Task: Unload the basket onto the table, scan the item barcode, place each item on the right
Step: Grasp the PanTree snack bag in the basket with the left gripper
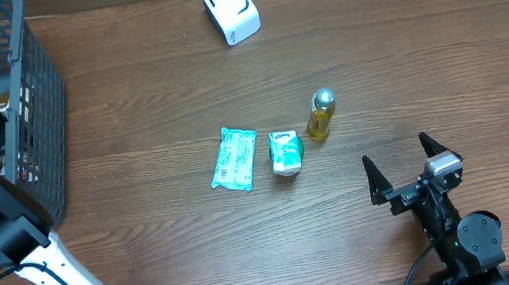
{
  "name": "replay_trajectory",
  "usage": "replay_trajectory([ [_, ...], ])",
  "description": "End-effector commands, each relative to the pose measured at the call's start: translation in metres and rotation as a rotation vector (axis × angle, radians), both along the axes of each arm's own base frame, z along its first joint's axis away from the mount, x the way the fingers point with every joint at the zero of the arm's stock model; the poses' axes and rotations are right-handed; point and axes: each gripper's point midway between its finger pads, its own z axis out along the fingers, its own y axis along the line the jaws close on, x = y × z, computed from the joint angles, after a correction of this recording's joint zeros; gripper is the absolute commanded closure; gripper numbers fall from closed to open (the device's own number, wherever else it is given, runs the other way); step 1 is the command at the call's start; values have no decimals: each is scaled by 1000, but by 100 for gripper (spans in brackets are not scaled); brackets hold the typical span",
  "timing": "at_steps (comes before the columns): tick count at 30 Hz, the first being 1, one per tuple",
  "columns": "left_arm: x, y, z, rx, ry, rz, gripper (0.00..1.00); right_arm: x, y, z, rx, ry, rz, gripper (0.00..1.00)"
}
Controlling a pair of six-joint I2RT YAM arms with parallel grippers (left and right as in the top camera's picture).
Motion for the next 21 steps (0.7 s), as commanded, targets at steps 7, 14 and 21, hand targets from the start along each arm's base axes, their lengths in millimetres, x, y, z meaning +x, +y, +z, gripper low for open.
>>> replay_trajectory([
  [7,-28,-13,-54,-70,112,-7,74,0,0,-2,-4,-6,-1,0],
  [14,3,-9,3,-65,-50,36,96,0,0,-2,-4,-6,-1,0],
  [21,32,0,110,23,-292,49,96,0,0,-2,-4,-6,-1,0],
])
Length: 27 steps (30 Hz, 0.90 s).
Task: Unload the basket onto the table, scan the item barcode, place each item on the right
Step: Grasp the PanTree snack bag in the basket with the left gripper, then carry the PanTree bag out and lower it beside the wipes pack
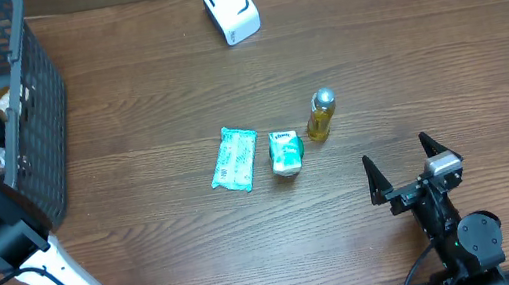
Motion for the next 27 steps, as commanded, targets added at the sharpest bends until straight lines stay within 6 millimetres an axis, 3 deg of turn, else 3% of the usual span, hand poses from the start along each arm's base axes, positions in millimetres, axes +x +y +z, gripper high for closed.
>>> replay_trajectory([
  [1,19,3,92,63,-208,24,96,0,0,-2,-4,-5,-1,0],
  [8,13,-7,225,168,-481,69,96,0,0,-2,-4,-5,-1,0],
  [13,-6,-64,315,86,-713,-61,96,0,0,-2,-4,-5,-1,0],
  [17,-31,-104,356,46,-787,-101,96,0,0,-2,-4,-5,-1,0],
  [19,-44,-124,363,27,-776,-116,96,0,0,-2,-4,-6,-1,0],
  [22,-61,-156,357,-27,-717,-149,96,0,0,-2,-4,-5,-1,0],
  [27,-77,-203,310,-88,-477,-197,96,0,0,-2,-4,-5,-1,0],
])
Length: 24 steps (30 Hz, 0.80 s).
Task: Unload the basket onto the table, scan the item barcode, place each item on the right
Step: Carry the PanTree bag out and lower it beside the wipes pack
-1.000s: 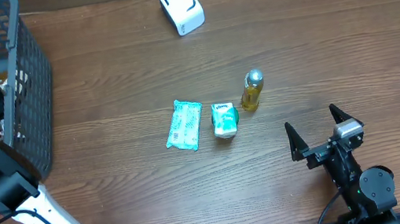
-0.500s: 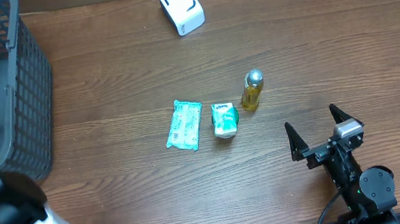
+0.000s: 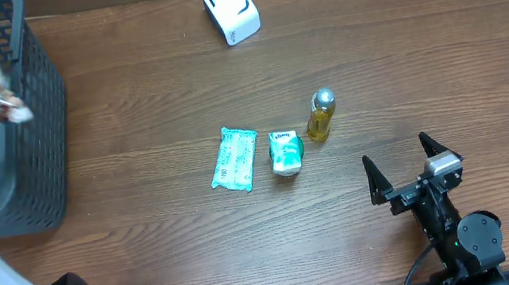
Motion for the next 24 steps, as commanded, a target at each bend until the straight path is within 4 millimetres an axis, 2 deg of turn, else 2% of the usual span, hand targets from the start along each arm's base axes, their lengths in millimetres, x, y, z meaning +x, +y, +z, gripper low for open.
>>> replay_trajectory([
  [1,0,-24,-29,7,129,-34,96,0,0,-2,-4,-6,-1,0],
  [7,7,-84,-97,48,337,-154,96,0,0,-1,-4,-6,-1,0],
  [14,13,-135,-208,161,510,-128,96,0,0,-2,-4,-6,-1,0],
  [18,8,-162,-261,187,529,-147,96,0,0,-2,-4,-6,-1,0],
  [21,5,-176,-295,233,509,-151,96,0,0,-2,-4,-6,-1,0],
  [24,5,-178,-316,311,470,-129,96,0,0,-2,-4,-6,-1,0],
])
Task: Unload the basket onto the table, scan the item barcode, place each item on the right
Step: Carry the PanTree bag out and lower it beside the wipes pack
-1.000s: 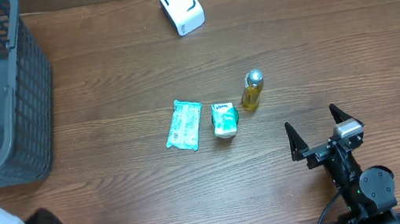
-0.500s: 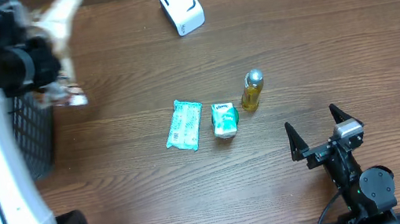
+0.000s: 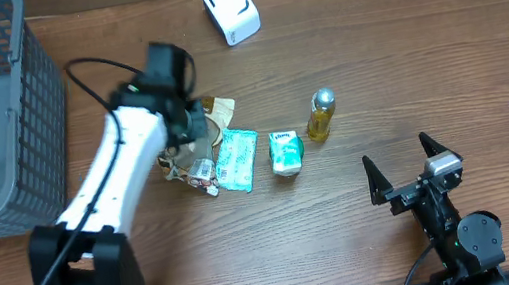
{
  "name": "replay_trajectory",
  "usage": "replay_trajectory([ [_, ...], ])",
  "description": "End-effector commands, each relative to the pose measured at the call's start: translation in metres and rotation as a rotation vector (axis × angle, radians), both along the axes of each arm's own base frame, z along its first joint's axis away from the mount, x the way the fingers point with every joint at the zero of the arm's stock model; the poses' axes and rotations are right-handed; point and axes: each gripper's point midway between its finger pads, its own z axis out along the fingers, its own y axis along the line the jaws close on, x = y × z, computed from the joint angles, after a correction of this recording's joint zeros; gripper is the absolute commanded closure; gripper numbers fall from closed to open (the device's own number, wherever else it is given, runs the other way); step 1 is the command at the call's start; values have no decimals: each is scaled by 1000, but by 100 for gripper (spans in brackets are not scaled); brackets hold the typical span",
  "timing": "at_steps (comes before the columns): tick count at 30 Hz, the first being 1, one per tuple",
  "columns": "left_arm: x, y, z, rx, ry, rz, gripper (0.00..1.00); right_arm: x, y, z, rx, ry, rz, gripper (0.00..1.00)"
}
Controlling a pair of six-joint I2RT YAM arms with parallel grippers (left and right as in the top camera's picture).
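The white barcode scanner (image 3: 230,8) stands at the far edge of the table. My left gripper (image 3: 193,150) is over the middle of the table, shut on a crumpled brown and silver packet (image 3: 217,110) that hangs just left of the teal packet (image 3: 235,160). Whether the brown packet touches the table cannot be told. My right gripper (image 3: 402,169) rests open near the front right, holding nothing.
A dark mesh basket (image 3: 38,114) with a grey floor fills the far left. A small green tissue pack (image 3: 285,152) and a yellow bottle with a silver cap (image 3: 320,114) lie right of the teal packet. Bare wood separates these items from the scanner.
My left arm was high over the basket with the packet, blurred. Now it is at the table's middle, with the packet beside the teal packet. The right arm is unchanged.
At first my left gripper was down inside the basket, and it was still there a moment later. Then it was raised above the basket's rim with a packet in it. Now it holds that packet over the middle of the table.
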Motion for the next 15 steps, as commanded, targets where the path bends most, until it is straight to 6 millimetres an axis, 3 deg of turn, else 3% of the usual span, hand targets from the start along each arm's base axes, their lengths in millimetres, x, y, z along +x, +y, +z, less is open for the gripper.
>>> replay_trajectory([
  [1,-8,6,-21,104,-29,54,96,0,-1,-2,-4,-5,-2,0],
  [8,-26,-12,-43,110,-6,-10,96,0,0,-2,-4,-5,-1,0],
  [15,-36,2,-45,183,31,0,96,0,-1,-2,-4,-5,-2,0],
])
